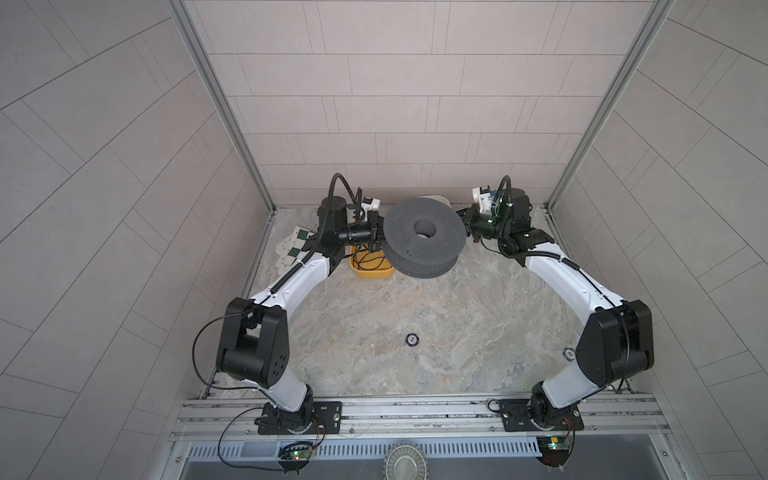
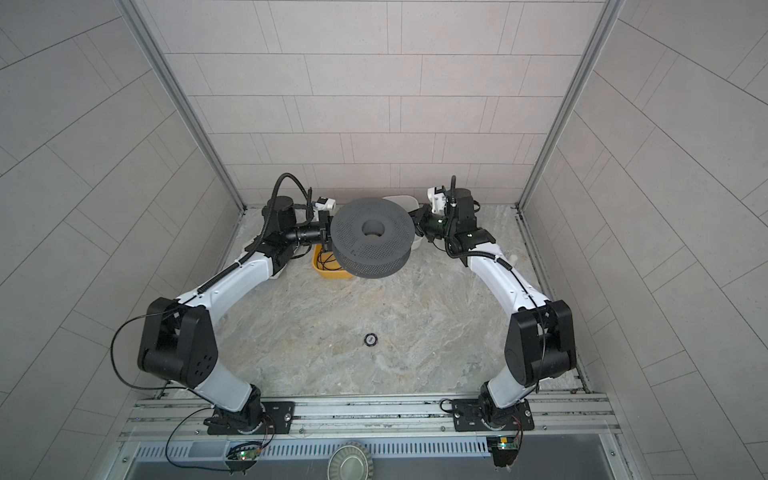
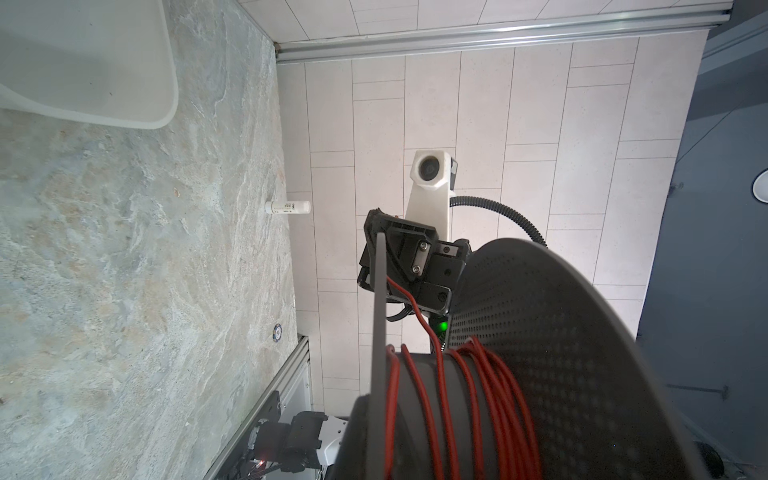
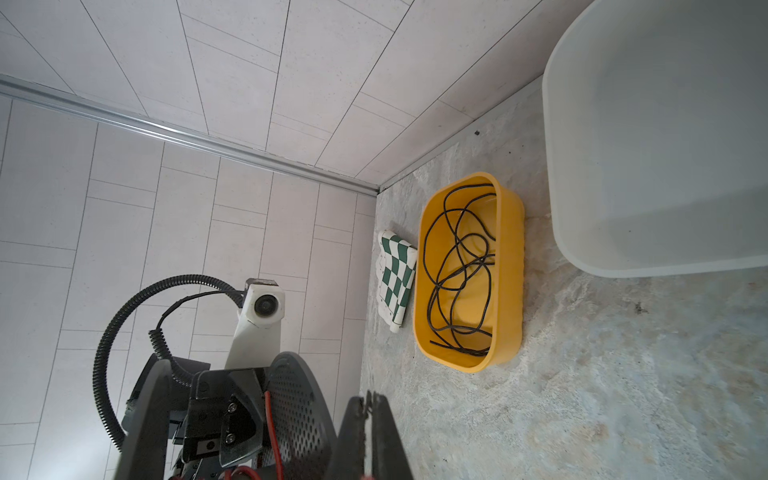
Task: Wrap the cables
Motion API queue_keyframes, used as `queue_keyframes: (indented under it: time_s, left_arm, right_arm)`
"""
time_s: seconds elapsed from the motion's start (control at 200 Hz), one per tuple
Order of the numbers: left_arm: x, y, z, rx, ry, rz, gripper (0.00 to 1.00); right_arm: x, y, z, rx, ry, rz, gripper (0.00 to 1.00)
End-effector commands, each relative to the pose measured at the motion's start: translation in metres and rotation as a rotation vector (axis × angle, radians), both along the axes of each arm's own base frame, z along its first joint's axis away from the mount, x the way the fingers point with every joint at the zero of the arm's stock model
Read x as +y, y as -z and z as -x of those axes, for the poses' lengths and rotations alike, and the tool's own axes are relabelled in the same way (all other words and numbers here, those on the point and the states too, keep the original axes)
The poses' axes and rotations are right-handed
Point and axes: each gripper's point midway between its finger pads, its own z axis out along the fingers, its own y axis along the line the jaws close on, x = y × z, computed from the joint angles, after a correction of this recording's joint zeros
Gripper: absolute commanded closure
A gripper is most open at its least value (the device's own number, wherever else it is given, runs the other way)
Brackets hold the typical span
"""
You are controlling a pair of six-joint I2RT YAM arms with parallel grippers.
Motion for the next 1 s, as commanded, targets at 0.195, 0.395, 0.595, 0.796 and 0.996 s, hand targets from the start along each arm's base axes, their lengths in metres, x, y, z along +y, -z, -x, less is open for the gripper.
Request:
queue_keyframes:
  time_s: [0.195,0.395,0.595,0.796,0.996]
  left_arm:
    - [0.002,-0.051,0.004,-0.145,0.01,0.056,1.0]
    - [0.003,-0.054,0.006,-0.15,0.013,0.059,1.0]
    - [0.003,-0.053,0.005,-0.148,0.012,0.059,1.0]
    - [0.003,-0.053,0.003,-0.151,0.006,0.058,1.0]
    - [0.004,-0.055,0.002,-0.153,0.0,0.059,1.0]
  right_arm:
    - [0.005,-0.012,0.012,-0.034,-0.045,-0.017,0.95]
    - [0.003,-0.011,0.017,-0.047,-0.056,-0.004,0.92]
    - [0.002,-0.014,0.019,-0.056,-0.057,-0.004,0.89]
    - [0.002,-0.013,0.022,-0.046,-0.063,-0.009,0.87]
    - [0.002,-0.006,0.024,-0.021,-0.058,-0.012,0.82]
